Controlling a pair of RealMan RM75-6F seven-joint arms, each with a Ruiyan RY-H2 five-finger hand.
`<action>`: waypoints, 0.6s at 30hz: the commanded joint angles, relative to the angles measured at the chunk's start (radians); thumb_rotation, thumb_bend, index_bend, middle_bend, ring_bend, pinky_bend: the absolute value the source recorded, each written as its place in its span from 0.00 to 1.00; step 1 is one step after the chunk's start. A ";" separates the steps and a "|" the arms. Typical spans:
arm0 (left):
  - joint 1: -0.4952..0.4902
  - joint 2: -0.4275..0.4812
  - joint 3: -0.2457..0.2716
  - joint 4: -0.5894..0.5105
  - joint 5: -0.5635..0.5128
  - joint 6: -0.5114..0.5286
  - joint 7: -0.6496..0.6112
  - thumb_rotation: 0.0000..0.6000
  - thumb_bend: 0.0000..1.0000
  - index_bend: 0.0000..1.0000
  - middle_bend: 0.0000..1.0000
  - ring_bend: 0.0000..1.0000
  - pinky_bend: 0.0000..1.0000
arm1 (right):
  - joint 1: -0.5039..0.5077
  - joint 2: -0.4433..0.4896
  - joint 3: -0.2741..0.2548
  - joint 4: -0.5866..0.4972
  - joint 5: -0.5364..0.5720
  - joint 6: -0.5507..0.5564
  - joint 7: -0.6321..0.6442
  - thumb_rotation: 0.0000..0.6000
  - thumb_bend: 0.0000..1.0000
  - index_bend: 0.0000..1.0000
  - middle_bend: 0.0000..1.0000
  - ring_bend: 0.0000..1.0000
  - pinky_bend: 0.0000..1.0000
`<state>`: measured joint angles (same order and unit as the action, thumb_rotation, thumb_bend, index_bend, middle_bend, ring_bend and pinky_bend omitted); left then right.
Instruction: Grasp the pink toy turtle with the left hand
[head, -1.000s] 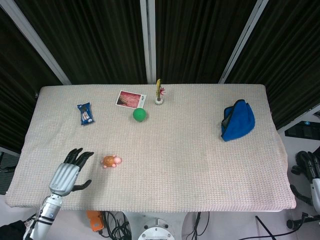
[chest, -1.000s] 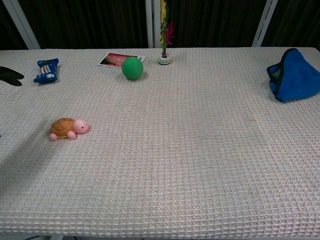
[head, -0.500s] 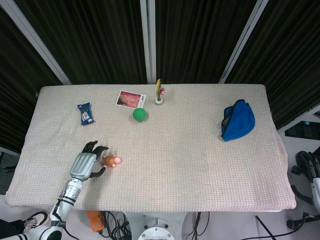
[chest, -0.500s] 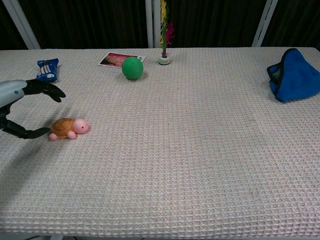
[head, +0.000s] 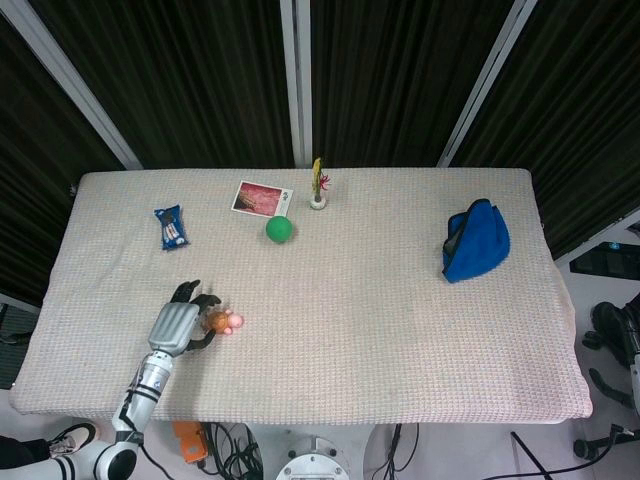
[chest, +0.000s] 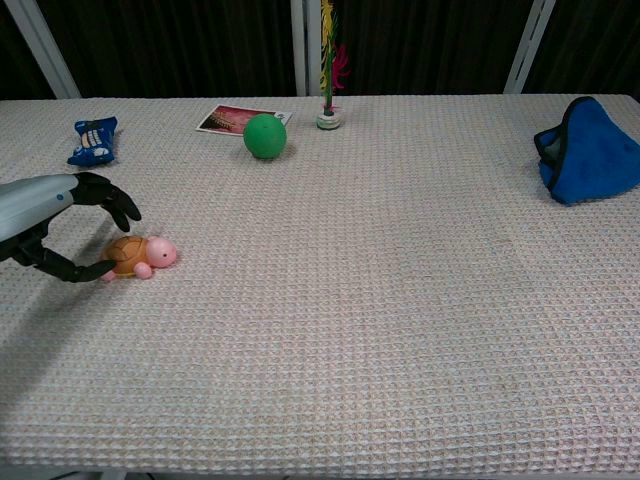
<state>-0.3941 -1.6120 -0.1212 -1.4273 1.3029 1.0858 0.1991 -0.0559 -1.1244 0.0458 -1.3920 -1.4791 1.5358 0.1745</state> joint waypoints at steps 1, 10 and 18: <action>-0.004 -0.012 0.006 0.020 0.001 0.002 -0.007 1.00 0.32 0.35 0.36 0.03 0.01 | 0.001 0.001 0.001 0.000 0.002 -0.003 0.001 1.00 0.15 0.00 0.00 0.00 0.00; -0.010 -0.051 0.017 0.094 0.022 0.028 -0.033 1.00 0.34 0.56 0.57 0.22 0.06 | 0.007 -0.003 0.000 -0.001 0.008 -0.022 -0.006 1.00 0.15 0.00 0.00 0.00 0.00; -0.007 -0.077 0.016 0.127 0.030 0.065 -0.032 1.00 0.34 0.68 0.69 0.32 0.10 | 0.006 -0.002 0.004 -0.004 0.011 -0.016 -0.008 1.00 0.15 0.00 0.00 0.00 0.00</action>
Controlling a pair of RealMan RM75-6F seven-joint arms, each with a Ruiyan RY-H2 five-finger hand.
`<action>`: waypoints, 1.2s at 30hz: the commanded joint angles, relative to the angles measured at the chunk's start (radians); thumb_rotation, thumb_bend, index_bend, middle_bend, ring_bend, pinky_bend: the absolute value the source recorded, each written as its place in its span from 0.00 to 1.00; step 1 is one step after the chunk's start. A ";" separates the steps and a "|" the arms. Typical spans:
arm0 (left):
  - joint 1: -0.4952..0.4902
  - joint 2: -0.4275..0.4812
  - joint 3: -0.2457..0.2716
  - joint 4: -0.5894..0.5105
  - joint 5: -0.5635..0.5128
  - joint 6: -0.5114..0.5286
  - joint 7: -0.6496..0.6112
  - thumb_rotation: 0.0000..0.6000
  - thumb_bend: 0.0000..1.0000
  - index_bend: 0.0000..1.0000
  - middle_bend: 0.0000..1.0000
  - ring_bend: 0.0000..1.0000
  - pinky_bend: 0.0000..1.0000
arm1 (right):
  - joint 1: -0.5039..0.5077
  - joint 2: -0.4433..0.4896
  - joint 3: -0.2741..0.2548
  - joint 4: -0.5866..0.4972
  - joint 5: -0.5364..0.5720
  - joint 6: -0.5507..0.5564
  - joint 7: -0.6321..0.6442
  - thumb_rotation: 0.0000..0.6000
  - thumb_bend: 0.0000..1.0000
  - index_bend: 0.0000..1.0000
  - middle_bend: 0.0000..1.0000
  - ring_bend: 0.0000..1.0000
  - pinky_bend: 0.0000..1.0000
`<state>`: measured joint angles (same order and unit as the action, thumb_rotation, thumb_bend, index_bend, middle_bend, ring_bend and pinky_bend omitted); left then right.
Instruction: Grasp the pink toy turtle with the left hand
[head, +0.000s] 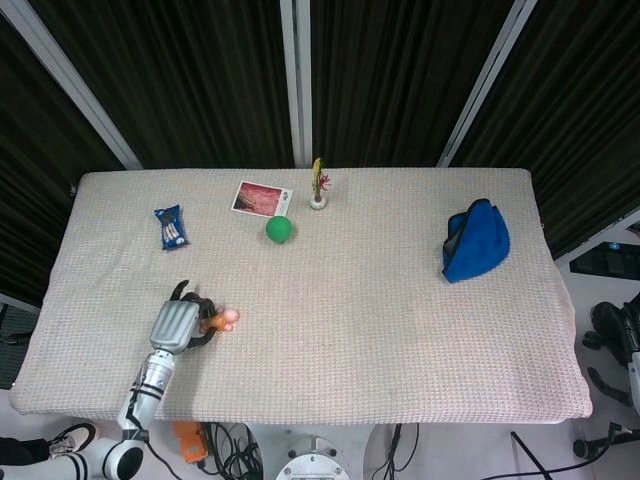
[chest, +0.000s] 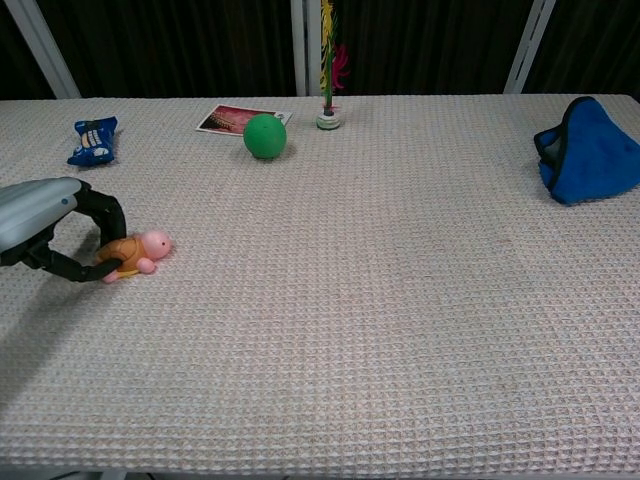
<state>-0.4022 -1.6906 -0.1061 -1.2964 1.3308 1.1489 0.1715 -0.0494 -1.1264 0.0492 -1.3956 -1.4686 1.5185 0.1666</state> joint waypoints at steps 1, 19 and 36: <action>0.001 0.008 0.005 -0.013 0.010 0.003 -0.014 1.00 0.33 0.65 0.66 0.30 0.09 | -0.001 0.000 0.001 0.000 0.001 0.002 0.000 1.00 0.15 0.00 0.00 0.00 0.00; -0.016 0.059 0.031 -0.065 0.021 -0.037 -0.050 1.00 0.27 0.38 0.39 0.10 0.07 | -0.001 -0.006 0.000 0.008 0.002 -0.002 0.004 1.00 0.15 0.00 0.00 0.00 0.00; -0.014 0.005 0.011 -0.013 0.009 0.012 -0.023 1.00 0.36 0.71 0.74 0.38 0.14 | -0.001 -0.007 0.002 0.015 0.008 -0.008 0.013 1.00 0.16 0.00 0.00 0.00 0.00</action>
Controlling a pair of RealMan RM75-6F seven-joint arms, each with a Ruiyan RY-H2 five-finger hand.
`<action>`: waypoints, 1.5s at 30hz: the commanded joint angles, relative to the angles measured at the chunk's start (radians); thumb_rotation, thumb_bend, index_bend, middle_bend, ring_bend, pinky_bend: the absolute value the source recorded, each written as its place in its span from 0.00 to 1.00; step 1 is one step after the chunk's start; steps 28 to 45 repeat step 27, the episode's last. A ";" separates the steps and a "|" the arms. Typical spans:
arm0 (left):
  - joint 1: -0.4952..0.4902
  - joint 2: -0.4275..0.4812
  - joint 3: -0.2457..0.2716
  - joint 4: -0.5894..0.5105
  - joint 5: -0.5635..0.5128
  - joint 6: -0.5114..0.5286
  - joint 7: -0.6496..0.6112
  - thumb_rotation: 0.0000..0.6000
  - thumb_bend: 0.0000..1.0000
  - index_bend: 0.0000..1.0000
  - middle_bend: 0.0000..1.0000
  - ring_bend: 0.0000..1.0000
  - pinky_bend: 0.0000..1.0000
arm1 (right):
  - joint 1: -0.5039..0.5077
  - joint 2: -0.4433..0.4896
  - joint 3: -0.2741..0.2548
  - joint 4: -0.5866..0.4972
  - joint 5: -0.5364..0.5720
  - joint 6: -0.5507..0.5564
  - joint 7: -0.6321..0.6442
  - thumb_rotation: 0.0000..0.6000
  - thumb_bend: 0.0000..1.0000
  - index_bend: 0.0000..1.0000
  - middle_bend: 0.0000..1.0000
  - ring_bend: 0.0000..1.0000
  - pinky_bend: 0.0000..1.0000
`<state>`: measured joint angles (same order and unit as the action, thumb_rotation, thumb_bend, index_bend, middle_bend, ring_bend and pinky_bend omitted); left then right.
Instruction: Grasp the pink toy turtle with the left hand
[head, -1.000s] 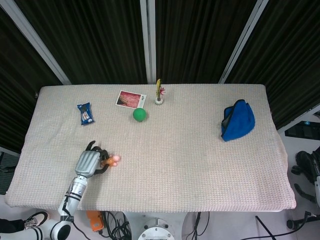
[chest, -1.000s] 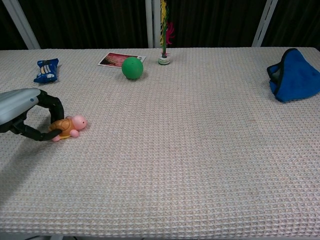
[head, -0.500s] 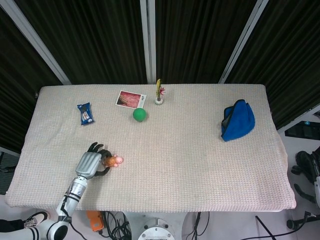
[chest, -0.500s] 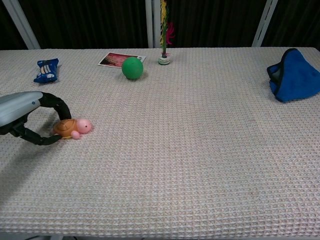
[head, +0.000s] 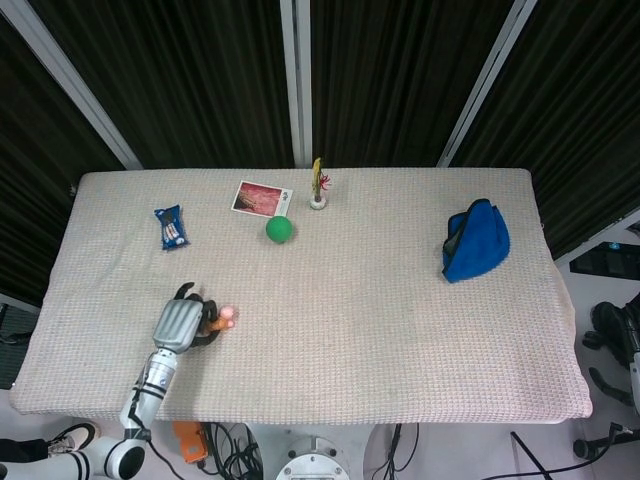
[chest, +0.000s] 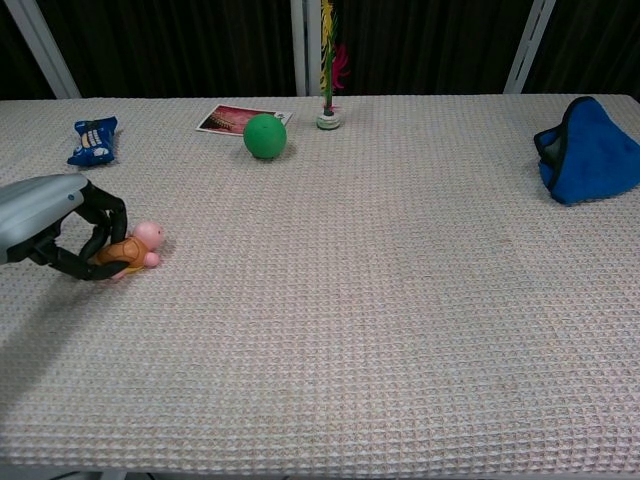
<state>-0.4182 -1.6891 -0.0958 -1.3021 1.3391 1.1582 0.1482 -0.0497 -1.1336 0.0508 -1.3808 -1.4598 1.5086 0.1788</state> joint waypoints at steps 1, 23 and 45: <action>0.003 0.009 0.002 -0.015 0.002 0.004 0.001 1.00 0.36 0.69 0.72 0.38 0.14 | -0.001 0.001 0.000 -0.002 -0.002 0.004 0.000 1.00 0.16 0.00 0.00 0.00 0.00; 0.162 0.376 0.100 -0.306 0.111 0.229 0.026 1.00 0.15 0.07 0.00 0.00 0.01 | -0.011 0.016 -0.005 -0.076 -0.047 0.061 -0.047 1.00 0.16 0.00 0.00 0.00 0.00; 0.254 0.425 0.140 -0.266 0.170 0.368 -0.020 1.00 0.15 0.07 0.00 0.00 0.01 | -0.010 0.016 -0.006 -0.080 -0.051 0.060 -0.057 1.00 0.16 0.00 0.00 0.00 0.00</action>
